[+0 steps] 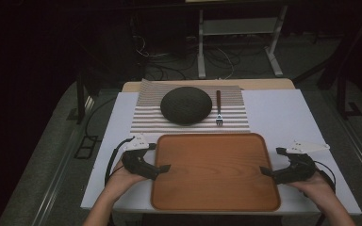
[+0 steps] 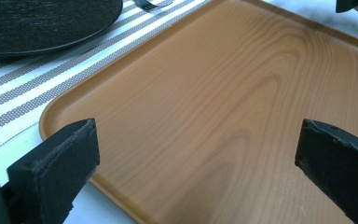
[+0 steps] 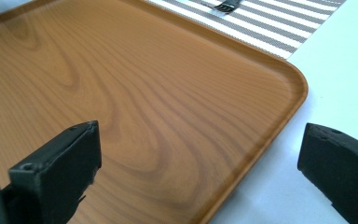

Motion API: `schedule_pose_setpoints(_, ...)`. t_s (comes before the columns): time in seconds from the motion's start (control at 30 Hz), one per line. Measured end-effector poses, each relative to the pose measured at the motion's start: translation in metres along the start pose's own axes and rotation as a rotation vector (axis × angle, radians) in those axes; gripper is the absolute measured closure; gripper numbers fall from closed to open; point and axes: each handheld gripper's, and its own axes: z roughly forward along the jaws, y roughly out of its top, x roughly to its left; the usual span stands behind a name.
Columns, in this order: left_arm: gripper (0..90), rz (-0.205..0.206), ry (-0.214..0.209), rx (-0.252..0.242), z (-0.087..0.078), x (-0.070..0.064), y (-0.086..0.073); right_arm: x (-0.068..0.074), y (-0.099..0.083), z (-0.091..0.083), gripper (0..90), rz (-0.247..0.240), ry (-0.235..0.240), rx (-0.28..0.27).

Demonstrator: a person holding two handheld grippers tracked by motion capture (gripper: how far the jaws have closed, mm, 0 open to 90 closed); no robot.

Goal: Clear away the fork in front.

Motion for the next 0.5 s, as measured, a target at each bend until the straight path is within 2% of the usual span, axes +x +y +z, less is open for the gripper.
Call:
schedule_pose_setpoints(0.23,0.0,-0.004,0.012,-0.018,-0.0029,0.0014,0.0007,-0.0012,0.0012,-0.0014,0.0,0.030,0.001,0.001)
schedule_pose_setpoints(0.5,0.0,-0.002,0.000,-0.018,-0.0027,-0.0003,-0.0007,0.0011,0.0062,0.0008,0.0,0.035,-0.013,0.016)
